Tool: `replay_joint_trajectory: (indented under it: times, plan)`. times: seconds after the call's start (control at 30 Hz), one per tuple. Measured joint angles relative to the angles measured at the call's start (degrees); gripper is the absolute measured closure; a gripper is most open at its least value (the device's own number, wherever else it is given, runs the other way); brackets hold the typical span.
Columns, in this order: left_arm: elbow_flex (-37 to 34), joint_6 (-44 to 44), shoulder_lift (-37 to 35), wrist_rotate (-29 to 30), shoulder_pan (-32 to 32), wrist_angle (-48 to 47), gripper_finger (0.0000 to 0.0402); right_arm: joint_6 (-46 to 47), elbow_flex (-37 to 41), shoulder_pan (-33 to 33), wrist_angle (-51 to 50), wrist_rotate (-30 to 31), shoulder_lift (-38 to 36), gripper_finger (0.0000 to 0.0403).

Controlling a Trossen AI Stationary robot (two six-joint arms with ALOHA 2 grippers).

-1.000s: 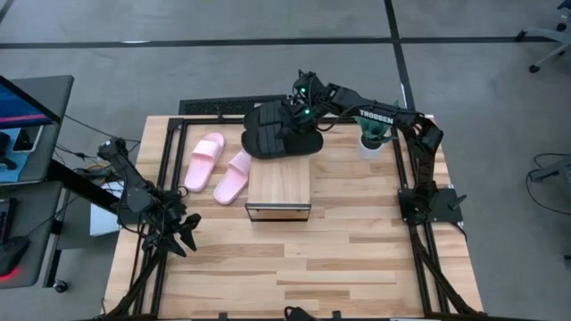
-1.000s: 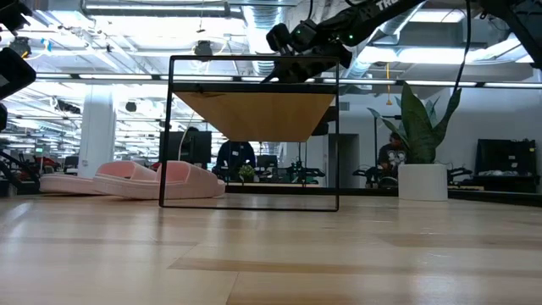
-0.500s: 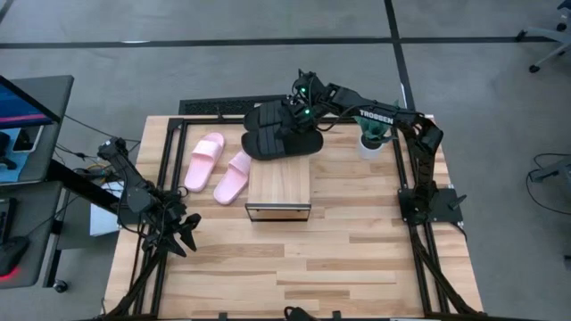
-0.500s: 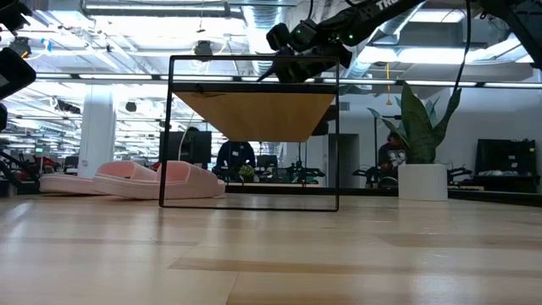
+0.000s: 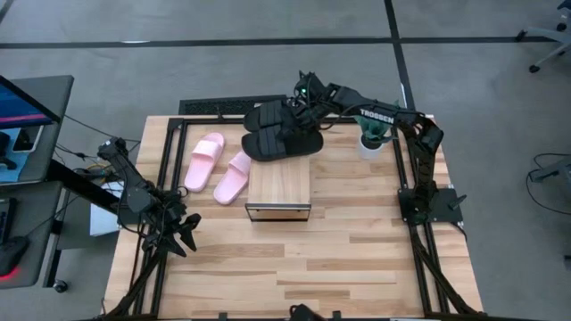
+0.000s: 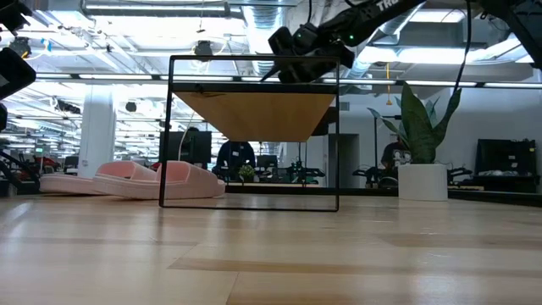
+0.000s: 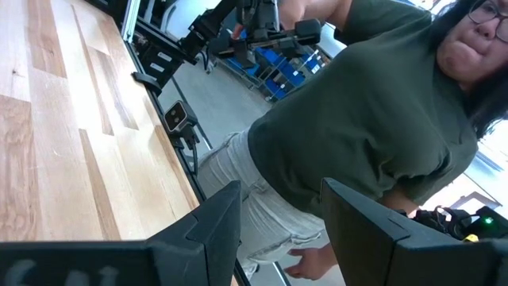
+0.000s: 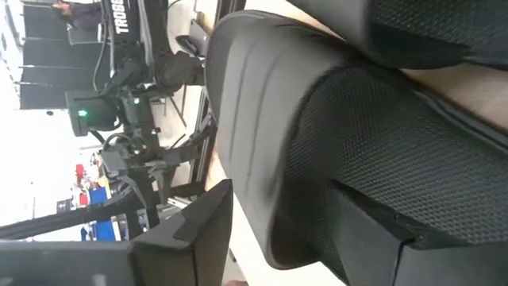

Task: Pick and place slides into the shelf
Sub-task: Put the left pink slide on the shelf

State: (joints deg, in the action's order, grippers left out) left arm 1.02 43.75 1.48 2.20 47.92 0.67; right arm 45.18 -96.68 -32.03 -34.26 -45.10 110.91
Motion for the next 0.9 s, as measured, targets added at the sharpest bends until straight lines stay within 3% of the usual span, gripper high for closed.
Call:
replay_joint_trajectory:
  times: [0.23,0.9]
  plan:
    - [0.0,0.0,0.0,0.0,0.0,0.0,0.0239,-0.6,0.0,-0.8,-0.4,-0.3,0.0,0.0214]
    - [0.0,0.0,0.0,0.0,0.0,0.0,0.0239,1.4,0.0,-5.2,-0.6,-8.9,-0.8,0.0217]
